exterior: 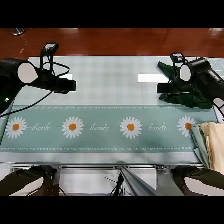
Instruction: Fold the shirts.
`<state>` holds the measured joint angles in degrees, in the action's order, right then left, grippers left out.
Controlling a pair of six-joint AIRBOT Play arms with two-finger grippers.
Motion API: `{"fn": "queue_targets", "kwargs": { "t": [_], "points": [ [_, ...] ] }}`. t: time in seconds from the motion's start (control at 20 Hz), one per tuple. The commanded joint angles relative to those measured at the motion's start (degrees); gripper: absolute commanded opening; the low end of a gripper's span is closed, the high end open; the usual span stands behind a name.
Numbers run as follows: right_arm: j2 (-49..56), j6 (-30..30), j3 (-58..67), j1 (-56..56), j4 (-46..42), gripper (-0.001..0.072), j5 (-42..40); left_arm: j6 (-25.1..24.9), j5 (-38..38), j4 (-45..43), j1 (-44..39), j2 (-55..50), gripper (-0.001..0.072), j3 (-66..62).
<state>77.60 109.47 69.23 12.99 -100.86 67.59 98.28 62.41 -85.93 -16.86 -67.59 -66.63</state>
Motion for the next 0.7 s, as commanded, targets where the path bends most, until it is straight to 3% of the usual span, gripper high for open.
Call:
{"fn": "queue_targets", "kwargs": {
  "t": [0.0,0.65],
  "points": [
    [0.04,0.0,-0.02,0.02,0.02,0.0033,0.02,0.0,-0.02,-0.02,0.07,0.0,0.0039,0.02],
    [0.04,0.11,-0.02,0.02,0.26,0.0033,-0.76,0.0,-0.02,-0.02,0.07,0.0,0.0039,0.02]
  ]
}}
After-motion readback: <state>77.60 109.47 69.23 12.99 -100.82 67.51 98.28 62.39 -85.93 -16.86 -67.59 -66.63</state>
